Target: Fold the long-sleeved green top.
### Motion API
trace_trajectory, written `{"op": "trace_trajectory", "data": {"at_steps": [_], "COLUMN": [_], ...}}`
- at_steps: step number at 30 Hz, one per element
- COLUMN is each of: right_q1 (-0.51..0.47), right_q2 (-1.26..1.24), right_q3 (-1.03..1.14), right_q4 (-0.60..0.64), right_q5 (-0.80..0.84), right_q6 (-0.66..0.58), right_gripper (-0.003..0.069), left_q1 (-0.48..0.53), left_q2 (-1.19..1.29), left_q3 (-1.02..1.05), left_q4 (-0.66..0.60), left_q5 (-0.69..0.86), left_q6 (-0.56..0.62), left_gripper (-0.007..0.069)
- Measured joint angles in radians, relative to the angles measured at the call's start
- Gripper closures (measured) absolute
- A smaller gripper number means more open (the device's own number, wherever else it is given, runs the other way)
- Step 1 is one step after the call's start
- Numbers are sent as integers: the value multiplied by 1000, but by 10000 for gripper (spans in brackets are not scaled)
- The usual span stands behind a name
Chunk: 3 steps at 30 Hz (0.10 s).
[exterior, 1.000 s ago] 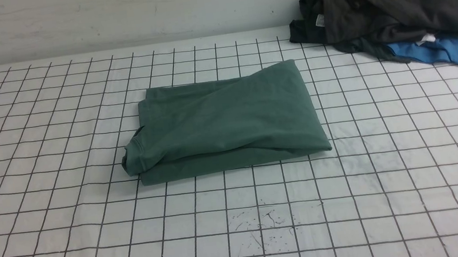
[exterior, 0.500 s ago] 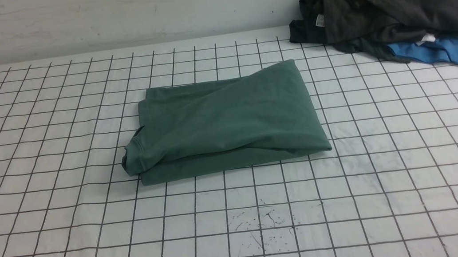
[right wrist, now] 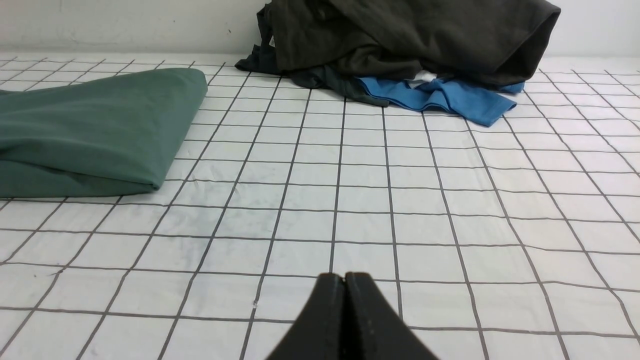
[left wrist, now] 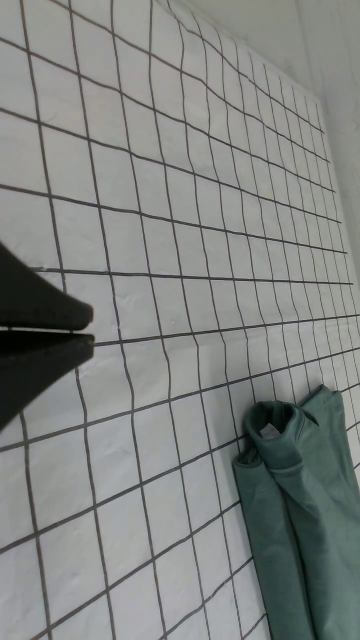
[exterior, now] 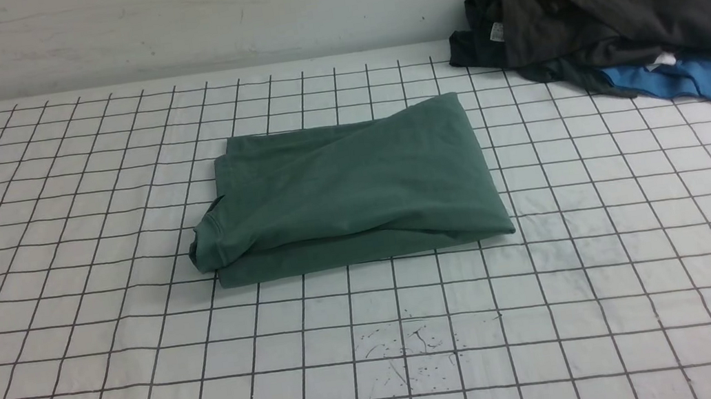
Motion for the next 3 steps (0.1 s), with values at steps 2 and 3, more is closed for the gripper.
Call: {"op": "trace_trajectory", "data": {"at_steps": [2,3], "right_q1": [0,0], "right_q2": [0,0], "right_q3": [0,0], "right_q4": [0,0], "right_q5": [0,0], "right_q6": [0,0], "right_gripper": [673,673], "left_q1": [0,0], "left_q2": [0,0], "left_q3": [0,0], "left_q4": [0,0], "left_q5": [0,0], "left_q6": [0,0], "left_gripper": [631,631]}}
